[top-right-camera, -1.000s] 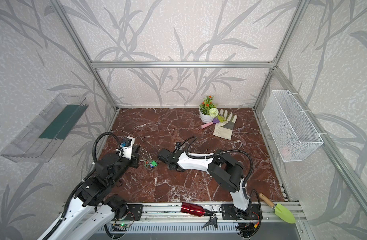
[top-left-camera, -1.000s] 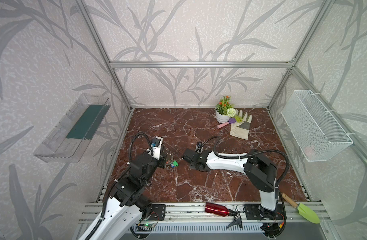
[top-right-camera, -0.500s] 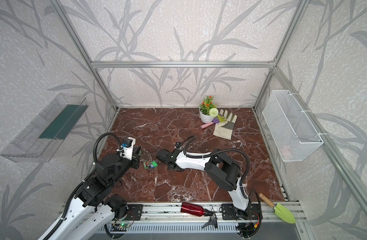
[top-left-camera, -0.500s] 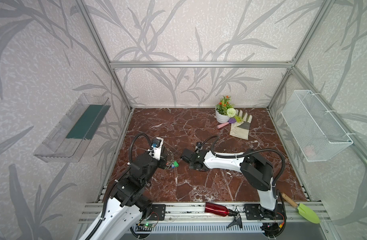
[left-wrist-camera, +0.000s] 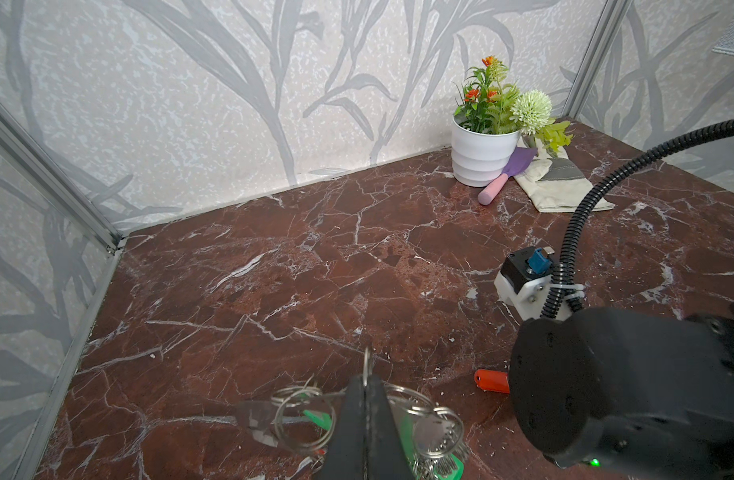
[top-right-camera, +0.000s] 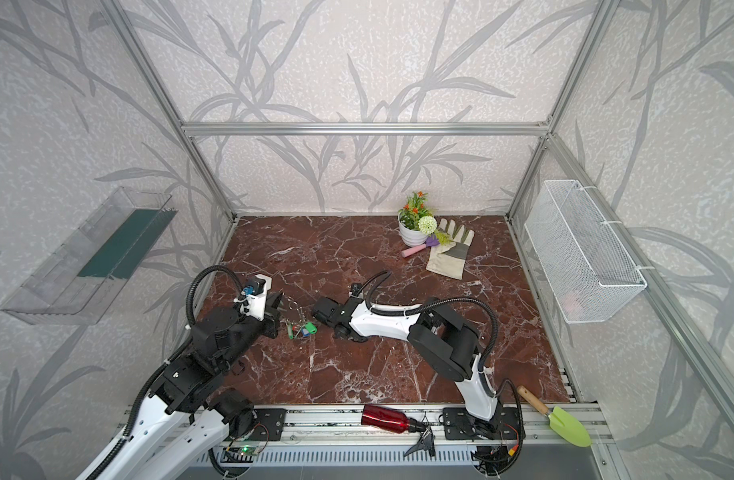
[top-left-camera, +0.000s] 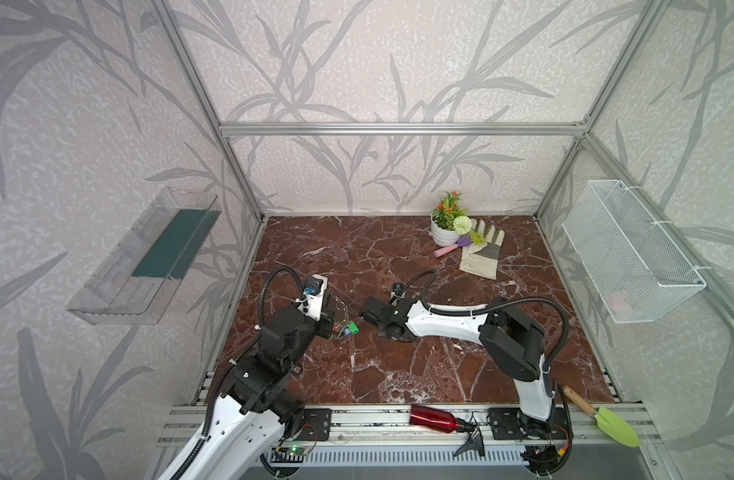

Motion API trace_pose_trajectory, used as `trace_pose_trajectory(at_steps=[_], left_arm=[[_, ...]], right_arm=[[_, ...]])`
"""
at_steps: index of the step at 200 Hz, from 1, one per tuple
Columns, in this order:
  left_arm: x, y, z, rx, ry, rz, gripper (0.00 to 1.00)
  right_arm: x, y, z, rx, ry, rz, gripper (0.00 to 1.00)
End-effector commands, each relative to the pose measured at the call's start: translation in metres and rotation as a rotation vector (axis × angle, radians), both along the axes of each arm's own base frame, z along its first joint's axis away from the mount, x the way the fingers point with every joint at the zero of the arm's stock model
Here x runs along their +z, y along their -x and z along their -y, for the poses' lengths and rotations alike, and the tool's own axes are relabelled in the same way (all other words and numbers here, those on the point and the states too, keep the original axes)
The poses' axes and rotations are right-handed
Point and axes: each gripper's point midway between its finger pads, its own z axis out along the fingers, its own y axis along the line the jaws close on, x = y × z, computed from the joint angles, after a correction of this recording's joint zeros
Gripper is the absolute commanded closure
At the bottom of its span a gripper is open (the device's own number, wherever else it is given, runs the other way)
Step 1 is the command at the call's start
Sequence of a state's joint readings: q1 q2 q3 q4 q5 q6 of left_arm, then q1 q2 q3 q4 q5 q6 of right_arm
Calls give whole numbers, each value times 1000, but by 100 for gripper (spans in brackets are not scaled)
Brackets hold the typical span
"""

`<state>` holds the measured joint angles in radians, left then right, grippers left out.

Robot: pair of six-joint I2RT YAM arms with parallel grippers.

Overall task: Put the keys on the keyring
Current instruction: 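Close the right gripper on the red-tagged key's ring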

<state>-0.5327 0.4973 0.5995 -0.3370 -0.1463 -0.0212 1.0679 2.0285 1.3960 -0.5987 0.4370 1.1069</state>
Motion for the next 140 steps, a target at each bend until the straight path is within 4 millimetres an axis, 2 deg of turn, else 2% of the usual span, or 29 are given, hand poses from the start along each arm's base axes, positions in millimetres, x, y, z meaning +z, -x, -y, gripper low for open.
trace_pose_trajectory(at_steps=[1, 140], left_arm=[[16, -1, 1, -2, 47, 54, 100], [16, 1, 4, -17, 51, 54, 100]], right_arm=[[1, -4, 2, -12, 15, 8, 83], [-5, -3, 3, -34, -23, -15, 88]])
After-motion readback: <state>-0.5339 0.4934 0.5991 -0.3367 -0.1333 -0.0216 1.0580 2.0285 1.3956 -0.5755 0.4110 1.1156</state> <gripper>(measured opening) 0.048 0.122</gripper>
